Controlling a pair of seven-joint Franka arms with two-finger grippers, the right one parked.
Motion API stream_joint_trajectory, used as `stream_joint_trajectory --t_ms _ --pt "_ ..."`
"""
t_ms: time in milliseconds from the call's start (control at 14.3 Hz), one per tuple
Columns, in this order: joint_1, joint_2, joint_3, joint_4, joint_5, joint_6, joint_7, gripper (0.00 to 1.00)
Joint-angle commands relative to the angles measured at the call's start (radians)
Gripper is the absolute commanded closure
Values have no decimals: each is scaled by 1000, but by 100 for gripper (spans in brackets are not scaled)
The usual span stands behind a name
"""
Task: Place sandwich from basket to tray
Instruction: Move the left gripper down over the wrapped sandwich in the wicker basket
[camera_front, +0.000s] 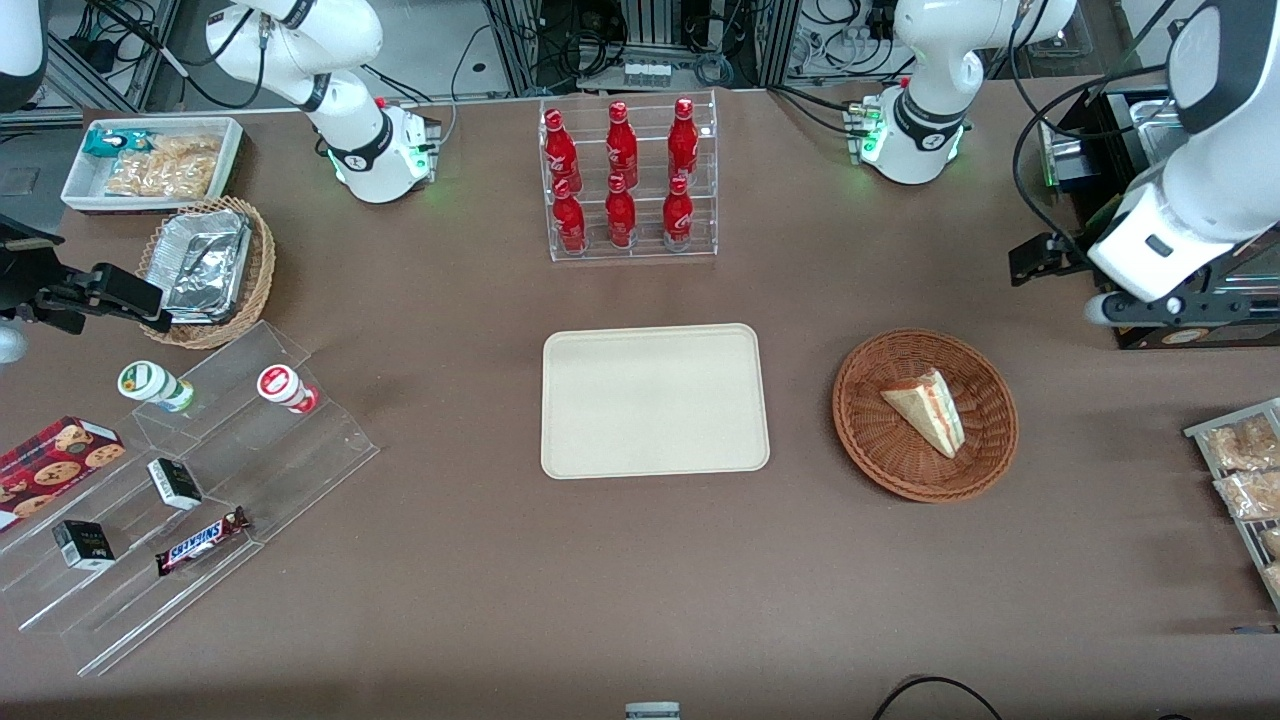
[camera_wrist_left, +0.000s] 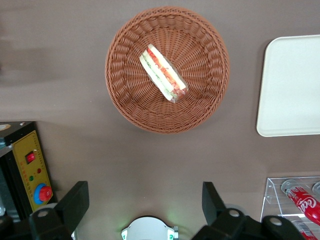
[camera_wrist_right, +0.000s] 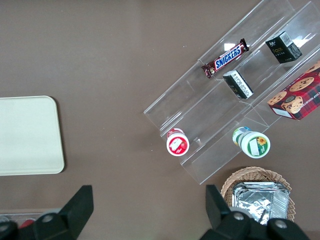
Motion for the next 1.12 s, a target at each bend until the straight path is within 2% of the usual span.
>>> stream_joint_trajectory --t_ms 0,140,419,837,1047 --pt "-16 23 -12 -131 14 141 -1 0" --pt "-24 5 -12 -281 16 318 -1 0" --pt "-24 -6 -12 -452 16 546 -13 0" --pt "-29 17 -13 -562 16 789 -501 0" --pt "-36 68 -13 -570 15 867 -721 0"
